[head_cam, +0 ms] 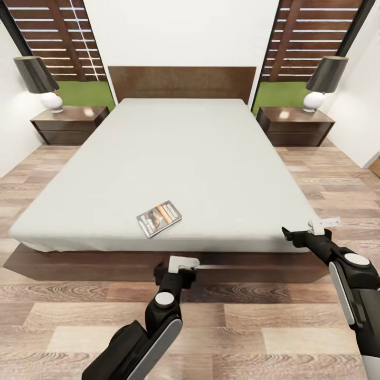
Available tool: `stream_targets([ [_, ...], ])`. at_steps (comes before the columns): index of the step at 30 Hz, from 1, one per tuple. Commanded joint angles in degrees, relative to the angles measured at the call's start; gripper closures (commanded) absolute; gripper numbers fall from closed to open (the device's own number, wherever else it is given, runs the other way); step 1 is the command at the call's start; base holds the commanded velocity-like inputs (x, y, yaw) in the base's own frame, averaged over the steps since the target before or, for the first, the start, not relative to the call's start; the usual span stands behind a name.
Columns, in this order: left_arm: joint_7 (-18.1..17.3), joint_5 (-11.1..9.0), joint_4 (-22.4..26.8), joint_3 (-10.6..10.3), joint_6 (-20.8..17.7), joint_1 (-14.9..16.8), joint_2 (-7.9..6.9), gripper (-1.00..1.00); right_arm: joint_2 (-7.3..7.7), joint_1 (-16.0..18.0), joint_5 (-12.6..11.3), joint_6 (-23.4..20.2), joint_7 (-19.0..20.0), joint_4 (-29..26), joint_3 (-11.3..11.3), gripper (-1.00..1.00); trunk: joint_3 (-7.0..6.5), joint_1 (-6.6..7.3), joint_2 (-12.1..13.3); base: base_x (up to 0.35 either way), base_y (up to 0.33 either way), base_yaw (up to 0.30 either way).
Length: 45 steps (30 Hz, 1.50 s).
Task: In the bedroom, move the book from the bed onto either nightstand, and place the two sandals side by side next to the bed.
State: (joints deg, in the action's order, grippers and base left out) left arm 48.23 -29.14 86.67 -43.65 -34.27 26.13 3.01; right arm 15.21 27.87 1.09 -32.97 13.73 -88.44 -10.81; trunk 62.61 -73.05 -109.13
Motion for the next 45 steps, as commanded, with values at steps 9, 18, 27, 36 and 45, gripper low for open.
stream_targets([
  [9, 0.2, -1.1, -5.4, 3.8, 0.0, 0.0, 0.08, -1.0, 0.0, -0.3, 0.4, 0.6, 0.2, 0.0, 0.0, -1.0, 0.04, 0.04, 0.0, -0.332, 0.006, 0.0],
  [18, 0.1, -1.0, -5.4, 4.9, -0.1, 0.1, 0.07, -1.0, 0.08, -0.3, 4.2, 0.5, 0.1, 0.3, 0.0, -1.0, 0.04, 0.04, 0.0, -0.224, 0.006, 0.0],
  [27, 0.0, -1.2, -5.5, 4.9, -0.4, 0.0, 0.08, -1.0, -0.65, -0.3, 10.1, 0.0, 0.0, 0.6, 0.0, -1.0, -0.16, 0.04, 0.0, -0.005, 0.0, 0.183],
  [36, 0.0, -1.2, -5.5, 4.9, -0.5, 0.0, 0.07, -1.0, -3.43, -0.3, 13.8, 0.1, 0.0, 0.6, 0.0, -1.0, -0.47, 0.04, 0.0, 0.0, 0.0, 0.267],
  [45, 0.0, -1.2, -5.5, 4.8, -0.6, 0.0, 0.07, -1.0, -3.61, -0.3, 14.2, 0.0, 0.0, 0.7, 0.0, -1.0, -0.89, 0.04, 0.0, 0.0, 0.0, 0.266],
])
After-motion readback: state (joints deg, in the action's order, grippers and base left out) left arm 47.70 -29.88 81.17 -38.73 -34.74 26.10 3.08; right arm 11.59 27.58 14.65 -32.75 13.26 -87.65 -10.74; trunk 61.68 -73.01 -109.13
